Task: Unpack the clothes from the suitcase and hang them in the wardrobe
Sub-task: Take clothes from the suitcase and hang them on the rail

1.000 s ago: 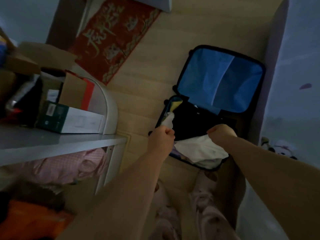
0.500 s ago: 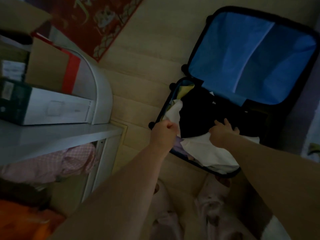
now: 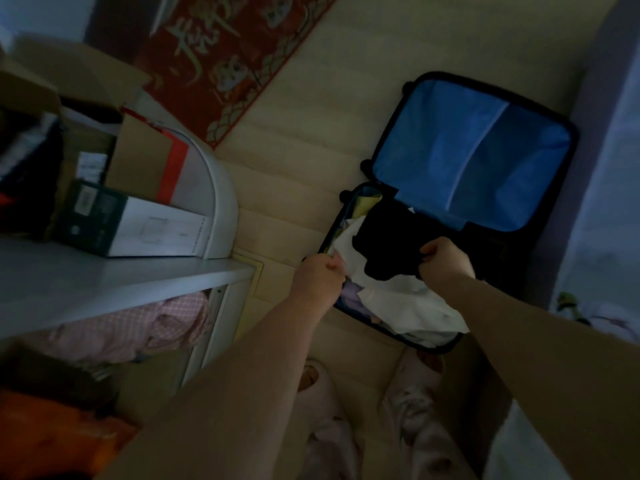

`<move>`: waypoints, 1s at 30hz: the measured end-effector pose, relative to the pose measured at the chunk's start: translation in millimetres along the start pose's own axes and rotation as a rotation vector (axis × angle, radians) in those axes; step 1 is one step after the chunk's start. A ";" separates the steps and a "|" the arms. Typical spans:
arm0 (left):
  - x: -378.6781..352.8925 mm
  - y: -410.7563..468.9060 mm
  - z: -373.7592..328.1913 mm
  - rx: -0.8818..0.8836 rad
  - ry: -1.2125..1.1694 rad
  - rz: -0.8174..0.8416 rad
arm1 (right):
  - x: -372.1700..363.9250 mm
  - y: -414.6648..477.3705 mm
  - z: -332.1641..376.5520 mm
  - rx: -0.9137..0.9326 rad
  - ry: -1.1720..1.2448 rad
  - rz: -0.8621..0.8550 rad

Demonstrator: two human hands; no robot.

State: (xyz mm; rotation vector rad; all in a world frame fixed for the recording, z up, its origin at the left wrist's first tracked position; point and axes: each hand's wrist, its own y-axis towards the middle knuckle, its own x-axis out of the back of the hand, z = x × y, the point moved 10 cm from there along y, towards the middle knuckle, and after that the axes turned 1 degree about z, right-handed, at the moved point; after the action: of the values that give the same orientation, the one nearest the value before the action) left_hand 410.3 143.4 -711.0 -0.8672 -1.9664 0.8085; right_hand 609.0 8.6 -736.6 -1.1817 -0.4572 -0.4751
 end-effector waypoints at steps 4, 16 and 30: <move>6.2 -36.6 -19.7 0.022 0.052 0.088 | 9.9 -35.0 22.8 -0.033 0.234 0.074; 90.3 -180.0 -114.2 -0.166 0.247 0.163 | 80.2 -216.1 161.9 0.072 0.960 0.718; 298.8 -345.3 -165.6 -0.334 0.157 -0.420 | 215.5 -457.5 333.6 0.564 1.209 0.696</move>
State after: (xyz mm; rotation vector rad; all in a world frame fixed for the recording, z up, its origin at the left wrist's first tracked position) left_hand 330.9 227.0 -239.2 -0.6424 -2.0712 0.1679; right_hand 491.8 160.3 -161.9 -0.3020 0.8095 -0.3318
